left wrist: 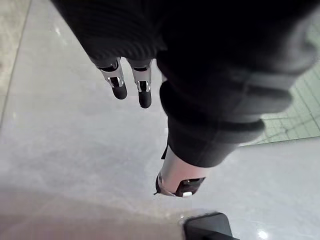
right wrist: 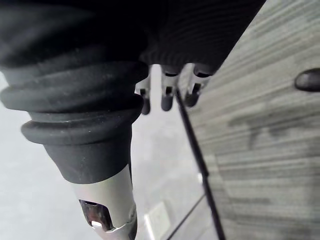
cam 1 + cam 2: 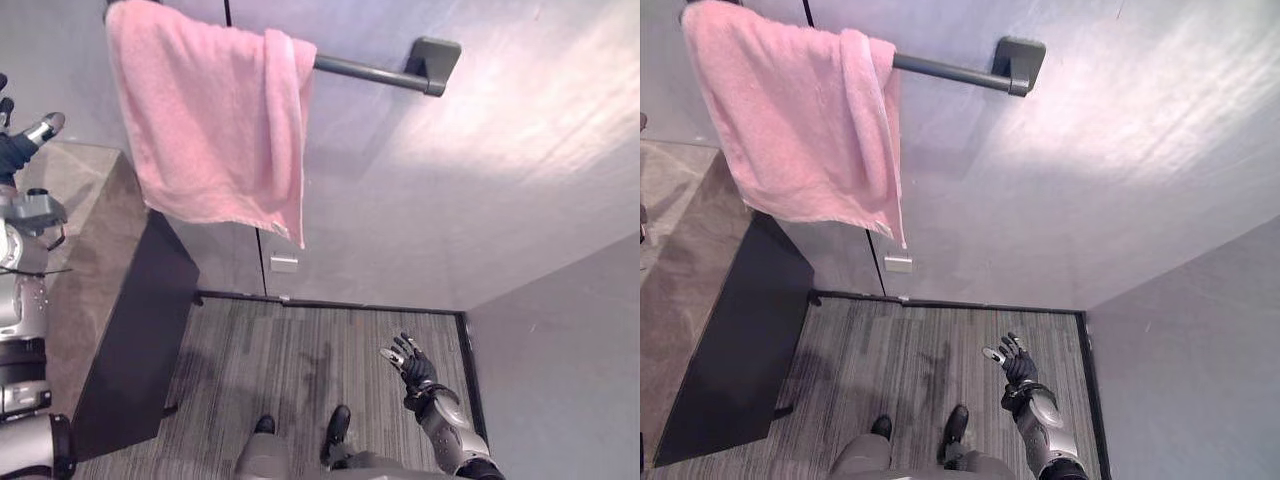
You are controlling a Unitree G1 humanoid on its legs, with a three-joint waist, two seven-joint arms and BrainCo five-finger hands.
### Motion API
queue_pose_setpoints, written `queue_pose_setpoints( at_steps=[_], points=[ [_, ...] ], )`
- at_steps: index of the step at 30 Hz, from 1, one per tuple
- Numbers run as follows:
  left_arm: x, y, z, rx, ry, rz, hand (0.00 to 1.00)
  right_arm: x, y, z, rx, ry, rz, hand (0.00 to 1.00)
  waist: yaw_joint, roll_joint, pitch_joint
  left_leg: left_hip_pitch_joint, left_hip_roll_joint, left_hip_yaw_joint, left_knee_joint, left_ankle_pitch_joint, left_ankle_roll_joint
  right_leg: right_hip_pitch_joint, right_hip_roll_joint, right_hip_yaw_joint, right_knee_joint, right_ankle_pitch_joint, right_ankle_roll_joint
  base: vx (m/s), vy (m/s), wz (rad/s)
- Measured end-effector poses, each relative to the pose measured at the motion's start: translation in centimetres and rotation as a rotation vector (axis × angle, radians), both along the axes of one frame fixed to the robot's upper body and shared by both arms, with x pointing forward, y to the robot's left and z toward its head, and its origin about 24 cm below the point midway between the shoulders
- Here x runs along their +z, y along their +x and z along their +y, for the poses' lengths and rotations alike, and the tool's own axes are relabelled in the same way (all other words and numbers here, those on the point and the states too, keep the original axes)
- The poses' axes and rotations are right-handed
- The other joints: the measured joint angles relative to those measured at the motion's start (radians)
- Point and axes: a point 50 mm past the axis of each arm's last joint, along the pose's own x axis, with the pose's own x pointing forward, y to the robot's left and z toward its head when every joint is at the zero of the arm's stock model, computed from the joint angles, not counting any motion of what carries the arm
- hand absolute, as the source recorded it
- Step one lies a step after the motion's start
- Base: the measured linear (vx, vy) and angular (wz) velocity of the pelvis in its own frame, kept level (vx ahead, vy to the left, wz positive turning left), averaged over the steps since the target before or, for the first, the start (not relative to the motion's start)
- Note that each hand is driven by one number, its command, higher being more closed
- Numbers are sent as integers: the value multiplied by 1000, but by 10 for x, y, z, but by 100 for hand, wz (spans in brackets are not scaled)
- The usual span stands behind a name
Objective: Organize washtable
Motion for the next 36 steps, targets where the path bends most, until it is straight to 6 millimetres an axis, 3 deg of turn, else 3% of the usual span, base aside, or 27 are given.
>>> queue_pose_setpoints(
  at_steps=[1, 3, 10, 16, 21, 29, 30, 33, 34, 36],
  points=[
    [4, 3, -1, -29, 4, 10, 0, 1, 1, 0, 0, 2, -3, 0, -2, 11, 20, -13, -1, 1, 3, 1, 0, -12, -1, 10, -1, 5, 0, -73, 38, -6],
    [12, 3, -3, -90, 16, 6, 0, 2, 3, 1, -3, 8, -11, 0, -8, 2, 33, -40, -2, 7, 16, 1, 0, -35, -3, 20, -4, 10, 4, -70, 37, -7],
    [10, 8, -15, -318, 83, 117, 0, 11, 15, -6, 20, -11, -58, 0, -33, 7, 58, -68, 3, 44, 30, 1, 0, -73, 2, 66, -1, 25, 9, -17, 26, -16],
    [-13, 8, -18, -434, 122, 275, 0, 17, 20, -7, 72, -21, -100, 0, -58, 13, 64, -73, 4, 74, 32, 1, 0, -89, 2, 99, 0, 37, 22, 6, 54, -15],
    [-38, 7, -20, -464, 136, 409, 0, 19, 21, 6, 156, -18, -114, 0, -82, 13, 65, -76, 6, 85, 47, -4, 7, -89, 2, 132, 0, 50, 35, -7, 62, -7],
    [-53, 9, -19, -388, 136, 467, 0, 26, 23, 10, 204, -50, -152, 0, -83, 12, 65, -81, 11, 107, 67, -10, 11, -88, 3, 155, 0, 50, 39, -17, 37, -5],
    [-55, 10, -18, -374, 132, 467, 100, 29, 24, 9, 205, -53, -167, 0, -83, 12, 65, -81, 11, 107, 67, -10, 10, -87, 3, 155, 0, 49, 41, -19, 35, 0],
    [-71, 14, -17, -312, 67, 463, 100, 62, 40, 6, 204, -65, -313, 0, -82, 11, 64, -81, 12, 107, 73, -10, 10, -84, 3, 156, 0, 44, 49, -20, 44, 0],
    [-77, 15, -18, -287, 40, 458, 100, 84, 51, 6, 203, -71, -408, 0, -81, 9, 63, -81, 12, 108, 80, -10, 10, -83, 3, 156, 0, 48, 49, -13, 43, 0],
    [-81, 16, -18, -266, 23, 453, 100, 107, 62, 7, 201, -70, -503, 0, -81, 9, 63, -76, 12, 108, 81, -10, 10, -78, 3, 156, 0, 50, 49, -10, 48, -2]
  ],
)
